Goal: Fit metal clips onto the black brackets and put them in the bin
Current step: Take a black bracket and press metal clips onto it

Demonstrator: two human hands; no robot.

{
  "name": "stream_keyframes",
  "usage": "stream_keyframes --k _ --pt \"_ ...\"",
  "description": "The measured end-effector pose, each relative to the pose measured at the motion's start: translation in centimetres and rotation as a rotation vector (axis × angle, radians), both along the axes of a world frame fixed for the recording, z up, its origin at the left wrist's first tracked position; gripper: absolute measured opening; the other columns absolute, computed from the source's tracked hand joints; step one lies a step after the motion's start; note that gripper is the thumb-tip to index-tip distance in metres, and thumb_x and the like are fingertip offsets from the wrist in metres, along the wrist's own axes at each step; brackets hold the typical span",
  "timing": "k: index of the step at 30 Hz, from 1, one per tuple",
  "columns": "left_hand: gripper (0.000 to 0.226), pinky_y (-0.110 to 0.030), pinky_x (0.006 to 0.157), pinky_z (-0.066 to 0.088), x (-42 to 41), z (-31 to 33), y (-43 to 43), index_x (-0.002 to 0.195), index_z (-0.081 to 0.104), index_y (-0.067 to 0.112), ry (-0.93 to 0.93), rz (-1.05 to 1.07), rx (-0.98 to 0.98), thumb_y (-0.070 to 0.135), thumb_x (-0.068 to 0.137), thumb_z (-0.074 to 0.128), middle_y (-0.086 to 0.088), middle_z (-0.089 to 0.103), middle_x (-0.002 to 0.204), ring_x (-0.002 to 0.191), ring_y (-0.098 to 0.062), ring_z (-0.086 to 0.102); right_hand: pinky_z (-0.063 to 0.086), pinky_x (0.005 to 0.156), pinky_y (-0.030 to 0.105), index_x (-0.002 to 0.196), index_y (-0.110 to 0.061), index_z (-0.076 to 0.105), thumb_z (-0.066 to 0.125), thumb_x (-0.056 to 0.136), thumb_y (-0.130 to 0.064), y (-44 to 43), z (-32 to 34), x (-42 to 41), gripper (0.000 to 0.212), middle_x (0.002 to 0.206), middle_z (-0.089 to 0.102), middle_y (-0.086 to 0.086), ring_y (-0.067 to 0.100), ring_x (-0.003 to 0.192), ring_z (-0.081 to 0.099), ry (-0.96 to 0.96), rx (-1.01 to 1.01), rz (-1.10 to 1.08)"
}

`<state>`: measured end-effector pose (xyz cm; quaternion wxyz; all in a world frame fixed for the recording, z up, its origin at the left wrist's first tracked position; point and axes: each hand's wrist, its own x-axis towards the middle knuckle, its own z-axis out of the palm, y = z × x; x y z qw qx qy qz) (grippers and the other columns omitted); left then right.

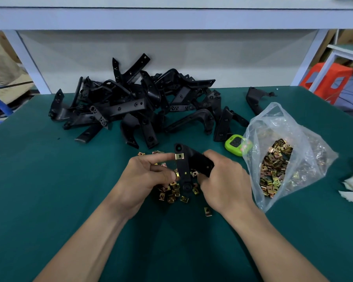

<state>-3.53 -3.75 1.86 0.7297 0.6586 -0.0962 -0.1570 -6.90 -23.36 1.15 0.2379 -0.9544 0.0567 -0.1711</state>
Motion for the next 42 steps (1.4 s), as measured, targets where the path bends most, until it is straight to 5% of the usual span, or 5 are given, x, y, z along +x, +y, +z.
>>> stream_keyframes --k 10,20,29,39,42 --pt "0.060 -0.020 0.056 0.046 -0.1 0.4 0.4 0.121 0.070 0.020 -0.026 -0.035 0.141 -0.007 0.070 0.084 -0.017 0.074 0.073 0.064 -0.017 0.061 0.023 0.048 0.024 0.091 -0.029 0.055 0.073 0.082 -0.025 0.3 0.2 -0.2 0.020 0.067 0.055 -0.011 0.020 0.060 0.047 0.014 -0.035 0.009" --pt "0.060 -0.016 0.051 0.040 -0.3 0.9 0.1 0.088 0.075 0.060 -0.045 -0.049 0.150 0.007 0.062 0.081 -0.016 0.074 0.071 0.059 -0.011 0.058 0.021 0.048 0.027 0.091 -0.029 0.051 0.069 0.084 -0.021 0.8 0.4 -0.9 0.021 0.069 0.049 -0.011 0.013 0.057 0.038 0.083 -0.063 -0.016" --pt "0.063 -0.017 0.054 0.044 0.1 0.2 0.7 0.128 0.067 0.026 -0.078 -0.126 0.217 0.001 0.072 0.080 -0.013 0.073 0.069 0.060 -0.012 0.052 0.018 0.047 0.026 0.091 -0.028 0.052 0.067 0.084 -0.021 0.5 1.0 -0.8 0.018 0.070 0.047 -0.010 0.016 0.056 0.035 0.097 -0.136 -0.024" --pt "0.062 -0.015 0.057 0.041 -0.4 -0.5 -0.3 0.127 0.071 0.023 -0.015 -0.111 -0.040 0.015 0.068 0.088 -0.005 0.061 0.065 0.054 -0.011 0.044 0.029 0.050 0.030 0.098 -0.029 0.058 0.071 0.084 -0.021 0.9 0.8 -0.9 0.020 0.072 0.054 -0.010 0.019 0.061 0.045 0.070 -0.033 0.001" --pt "0.087 -0.018 0.059 0.043 -0.3 -0.6 -0.5 0.125 0.070 0.013 0.018 -0.080 -0.149 0.037 0.047 0.101 0.002 0.058 0.059 0.052 -0.009 0.045 0.039 0.063 0.033 0.101 -0.031 0.060 0.074 0.085 -0.026 1.3 0.9 -1.0 0.022 0.075 0.059 -0.013 0.023 0.073 0.057 0.051 0.085 0.070"
